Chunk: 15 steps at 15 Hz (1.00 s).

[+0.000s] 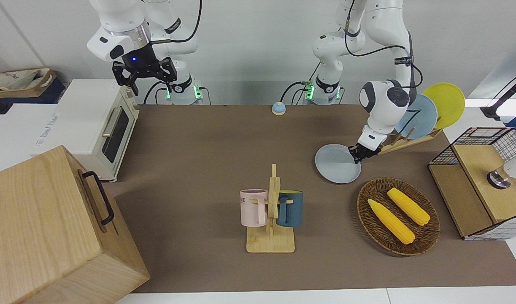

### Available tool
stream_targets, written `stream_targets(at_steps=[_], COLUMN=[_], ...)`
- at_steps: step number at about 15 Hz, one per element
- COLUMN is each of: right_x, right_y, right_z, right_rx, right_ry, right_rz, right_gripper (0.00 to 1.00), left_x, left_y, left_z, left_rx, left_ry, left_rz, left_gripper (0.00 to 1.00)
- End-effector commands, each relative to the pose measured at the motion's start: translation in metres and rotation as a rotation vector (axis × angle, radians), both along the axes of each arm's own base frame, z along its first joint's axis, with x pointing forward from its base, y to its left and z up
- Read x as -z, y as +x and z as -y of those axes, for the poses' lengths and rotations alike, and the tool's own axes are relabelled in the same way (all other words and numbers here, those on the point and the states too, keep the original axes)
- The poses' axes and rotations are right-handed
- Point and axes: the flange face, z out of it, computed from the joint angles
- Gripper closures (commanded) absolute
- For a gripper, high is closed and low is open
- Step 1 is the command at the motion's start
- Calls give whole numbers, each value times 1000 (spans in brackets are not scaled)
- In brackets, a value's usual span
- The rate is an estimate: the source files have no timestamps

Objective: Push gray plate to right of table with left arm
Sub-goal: 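Push the gray plate with the left gripper across the table, away from the basket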

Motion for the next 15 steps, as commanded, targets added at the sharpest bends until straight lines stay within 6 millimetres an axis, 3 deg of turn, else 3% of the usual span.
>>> stream_targets(at_steps=[1, 5, 15], right_x=[-4, -4, -4], right_y=[-2, -2, -2], right_z=[2, 2, 2], right_rx=[6, 6, 6], right_ry=[9, 9, 9], right_rz=[-5, -5, -5], right_gripper=[17, 17, 17], left_x=[11, 9, 14], left_y=[-7, -13, -33], left_z=[44, 96, 195], left_rx=[-37, -74, -132], left_ry=[5, 26, 30], left_rz=[-16, -11, -19], left_gripper=[1000, 1000, 1000])
